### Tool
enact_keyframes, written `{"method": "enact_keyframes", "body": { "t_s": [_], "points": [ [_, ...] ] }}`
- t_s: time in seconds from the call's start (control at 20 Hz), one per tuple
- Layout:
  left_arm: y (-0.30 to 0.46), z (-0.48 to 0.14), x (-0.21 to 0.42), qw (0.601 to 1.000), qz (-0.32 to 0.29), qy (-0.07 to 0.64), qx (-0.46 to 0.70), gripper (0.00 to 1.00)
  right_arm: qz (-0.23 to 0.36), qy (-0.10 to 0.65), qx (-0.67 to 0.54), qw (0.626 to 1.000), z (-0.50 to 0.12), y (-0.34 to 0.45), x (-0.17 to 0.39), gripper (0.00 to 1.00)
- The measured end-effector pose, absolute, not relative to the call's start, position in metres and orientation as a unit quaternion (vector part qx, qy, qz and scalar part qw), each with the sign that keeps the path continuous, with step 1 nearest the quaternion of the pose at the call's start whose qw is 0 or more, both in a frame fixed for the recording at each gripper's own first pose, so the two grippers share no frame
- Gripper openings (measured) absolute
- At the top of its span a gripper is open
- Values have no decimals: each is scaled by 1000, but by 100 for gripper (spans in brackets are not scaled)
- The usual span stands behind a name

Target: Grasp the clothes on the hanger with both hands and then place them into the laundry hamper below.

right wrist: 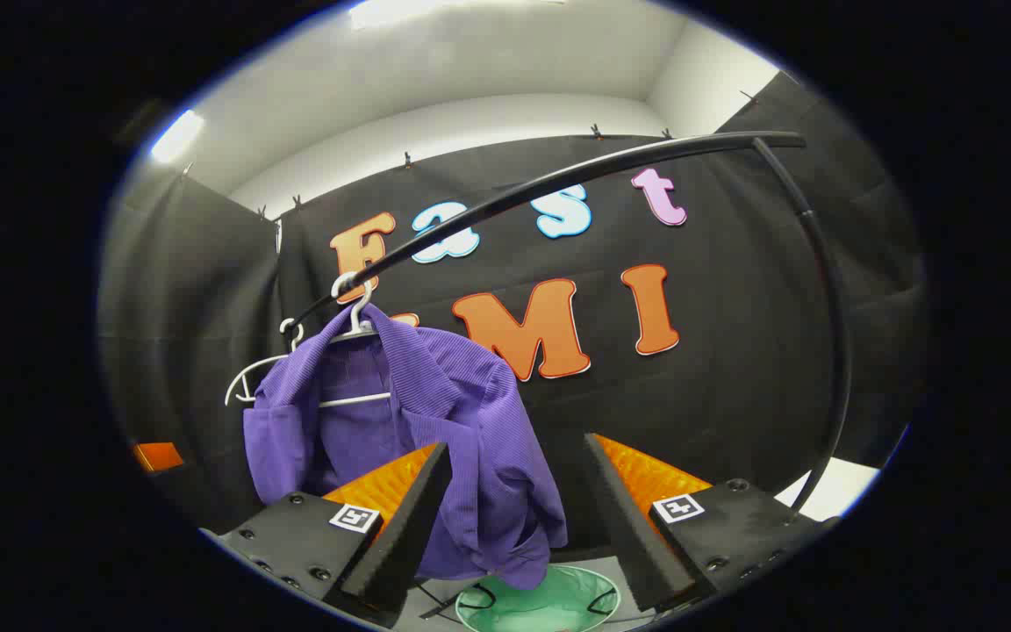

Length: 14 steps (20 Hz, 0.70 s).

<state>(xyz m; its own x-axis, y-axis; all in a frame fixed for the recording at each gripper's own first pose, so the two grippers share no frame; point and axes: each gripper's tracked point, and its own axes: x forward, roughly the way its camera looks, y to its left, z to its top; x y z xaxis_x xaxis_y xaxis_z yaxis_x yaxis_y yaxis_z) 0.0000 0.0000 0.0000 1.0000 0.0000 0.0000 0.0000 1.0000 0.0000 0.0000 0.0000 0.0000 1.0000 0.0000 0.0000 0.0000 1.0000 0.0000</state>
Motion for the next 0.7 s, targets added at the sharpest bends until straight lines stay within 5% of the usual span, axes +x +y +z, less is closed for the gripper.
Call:
{"method": "enact_keyframes", "body": {
  "t_s": [0.45, 0.7],
  "points": [
    [-72, -41, 2, 999, 25, 26, 13, 99, 68, 37, 4, 997, -18, -22, 27, 93],
    [-75, -47, -5, 998, 45, 36, 25, 92, 93, 56, -9, 994, -34, -15, 29, 100]
  ]
}}
